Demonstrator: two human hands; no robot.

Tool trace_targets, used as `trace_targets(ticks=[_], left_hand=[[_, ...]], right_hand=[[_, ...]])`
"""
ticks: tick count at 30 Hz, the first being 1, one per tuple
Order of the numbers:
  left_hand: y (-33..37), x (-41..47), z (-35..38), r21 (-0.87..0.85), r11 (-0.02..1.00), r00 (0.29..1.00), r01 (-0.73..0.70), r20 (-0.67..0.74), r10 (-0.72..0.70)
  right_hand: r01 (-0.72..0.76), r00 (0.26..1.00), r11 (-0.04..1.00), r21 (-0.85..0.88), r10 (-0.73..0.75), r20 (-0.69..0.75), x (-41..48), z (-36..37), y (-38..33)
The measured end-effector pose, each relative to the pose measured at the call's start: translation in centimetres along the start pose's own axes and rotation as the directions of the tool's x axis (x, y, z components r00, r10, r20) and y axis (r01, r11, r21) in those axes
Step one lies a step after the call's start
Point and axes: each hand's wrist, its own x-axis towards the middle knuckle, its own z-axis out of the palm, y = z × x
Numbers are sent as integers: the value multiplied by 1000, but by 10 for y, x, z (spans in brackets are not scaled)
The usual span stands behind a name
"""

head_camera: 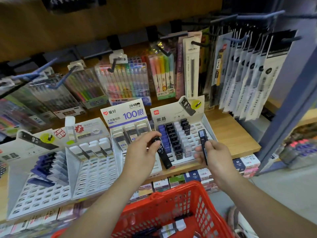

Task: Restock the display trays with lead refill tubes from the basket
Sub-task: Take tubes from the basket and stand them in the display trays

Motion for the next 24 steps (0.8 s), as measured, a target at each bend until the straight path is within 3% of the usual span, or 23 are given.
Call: trace_targets(ticks=[3, 5, 10, 12, 16, 20, 24], left_hand=[[-4, 0, -10, -138, 983, 993, 119, 12, -119], [-4, 2, -22, -272, 941, 979, 201, 34, -199], [-6, 3, -61, -462, 833, 952, 303, 102, -289], [-11, 2, -78, -506, 803, 947, 314, 103, -306], [-19, -5, -122, -532, 773, 935, 347, 129, -332], [-38, -15, -164, -334, 889, 949, 314, 81, -305], [-64, -27, -208, -246, 901, 933, 357, 44, -358]], right_hand=[[16, 992, 997, 74, -25, 126, -6, 14, -16], [-87, 957, 988, 129, 47, 288, -12, 30, -25], [-312, 726, 949, 43, 208, 656, -36, 74, -31], [-307, 692, 951, 41, 193, 695, -44, 92, -31], [-219, 701, 974, 52, 120, 703, -58, 131, -31], [-129, 698, 992, 13, 81, 711, -76, 173, -23], [-104, 687, 994, -11, 80, 722, -96, 215, -11]])
